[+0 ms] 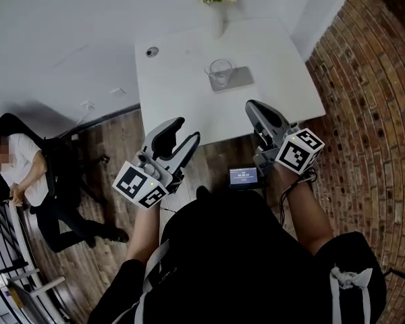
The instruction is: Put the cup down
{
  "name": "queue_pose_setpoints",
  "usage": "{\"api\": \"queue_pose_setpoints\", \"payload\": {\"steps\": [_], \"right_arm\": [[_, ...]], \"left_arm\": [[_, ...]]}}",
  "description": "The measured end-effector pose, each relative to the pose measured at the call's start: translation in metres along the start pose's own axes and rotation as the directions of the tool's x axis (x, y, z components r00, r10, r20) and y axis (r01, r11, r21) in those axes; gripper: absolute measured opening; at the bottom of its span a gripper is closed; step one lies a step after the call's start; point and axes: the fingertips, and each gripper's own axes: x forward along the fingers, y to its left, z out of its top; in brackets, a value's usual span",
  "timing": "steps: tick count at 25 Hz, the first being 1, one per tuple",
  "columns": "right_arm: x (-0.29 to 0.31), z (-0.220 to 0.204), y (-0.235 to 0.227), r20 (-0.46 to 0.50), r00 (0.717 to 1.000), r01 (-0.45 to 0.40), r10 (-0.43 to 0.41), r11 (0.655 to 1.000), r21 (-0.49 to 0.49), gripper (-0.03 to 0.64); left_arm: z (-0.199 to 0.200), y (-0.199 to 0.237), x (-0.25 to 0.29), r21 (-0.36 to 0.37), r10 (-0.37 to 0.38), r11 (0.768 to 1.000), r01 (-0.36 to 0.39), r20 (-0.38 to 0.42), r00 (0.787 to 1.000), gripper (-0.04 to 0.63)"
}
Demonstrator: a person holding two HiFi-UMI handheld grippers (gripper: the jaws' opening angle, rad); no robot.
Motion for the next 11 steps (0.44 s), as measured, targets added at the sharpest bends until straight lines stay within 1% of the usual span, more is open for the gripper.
{"api": "queue_pose_setpoints", "payload": {"steps": [4, 11], "right_arm": [[-0.0003, -0.0051, 0.0001, -0.01, 1.0, 0.026, -0.026, 1.0, -0.015, 0.012], [-0.0029, 0.0013, -0.0026, 0.014, 0.999, 0.044, -0.044, 0.999, -0.021, 0.012]], "left_arm": [[0.0, -0.0019, -0.0008, -0.001, -0.009, 1.0, 0.009, -0.001, 1.0, 0.192], [0.0015, -0.0014, -0.0027, 0.0, -0.011, 1.0, 0.011, 0.0, 1.0, 0.192]]}}
